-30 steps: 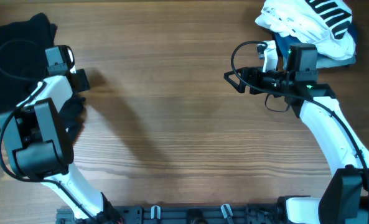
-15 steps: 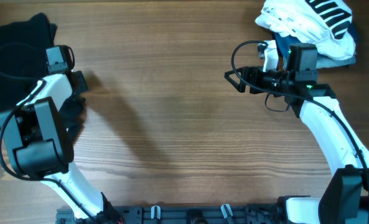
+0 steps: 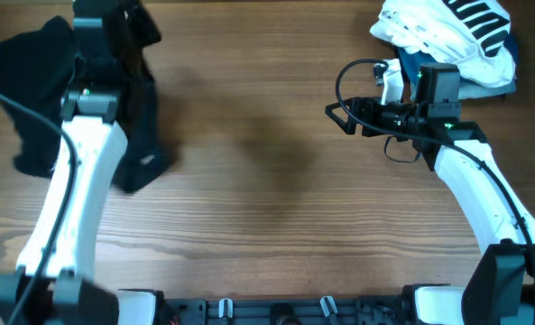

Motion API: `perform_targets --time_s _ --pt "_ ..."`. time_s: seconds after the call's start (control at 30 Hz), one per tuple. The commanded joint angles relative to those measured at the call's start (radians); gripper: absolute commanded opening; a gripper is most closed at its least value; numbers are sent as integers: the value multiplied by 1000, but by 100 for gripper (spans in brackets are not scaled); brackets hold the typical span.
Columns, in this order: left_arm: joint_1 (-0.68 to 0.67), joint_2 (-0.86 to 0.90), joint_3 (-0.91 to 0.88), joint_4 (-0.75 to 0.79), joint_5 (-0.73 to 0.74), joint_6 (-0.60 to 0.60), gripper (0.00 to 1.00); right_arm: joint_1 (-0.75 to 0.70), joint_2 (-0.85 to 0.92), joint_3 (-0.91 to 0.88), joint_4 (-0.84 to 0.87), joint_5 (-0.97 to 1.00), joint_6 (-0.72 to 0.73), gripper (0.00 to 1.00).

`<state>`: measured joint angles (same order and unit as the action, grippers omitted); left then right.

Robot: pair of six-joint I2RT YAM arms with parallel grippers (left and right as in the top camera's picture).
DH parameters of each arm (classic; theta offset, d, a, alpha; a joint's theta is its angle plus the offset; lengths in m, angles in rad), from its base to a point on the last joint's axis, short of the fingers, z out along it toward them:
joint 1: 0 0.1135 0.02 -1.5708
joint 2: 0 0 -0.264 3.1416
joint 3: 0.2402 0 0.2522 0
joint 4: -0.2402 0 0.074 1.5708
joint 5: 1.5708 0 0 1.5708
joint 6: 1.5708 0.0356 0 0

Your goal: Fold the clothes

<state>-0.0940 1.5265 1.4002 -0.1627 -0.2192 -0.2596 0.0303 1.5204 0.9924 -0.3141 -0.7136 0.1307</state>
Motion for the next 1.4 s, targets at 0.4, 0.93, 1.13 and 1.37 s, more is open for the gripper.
perform_targets --time_s 0.4,0.93,1.13,1.37 --pt "-241 -172 12 441 72 -97 4 -29 5 15 52 -123 0 91" --pt "-373 -55 12 382 99 -167 4 -254 -76 15 70 -284 2 92" --pt "-374 -89 12 378 100 -168 4 -151 -53 15 143 -251 0 95" --pt "-375 -161 12 314 133 -167 4 28 90 15 371 -215 78 92"
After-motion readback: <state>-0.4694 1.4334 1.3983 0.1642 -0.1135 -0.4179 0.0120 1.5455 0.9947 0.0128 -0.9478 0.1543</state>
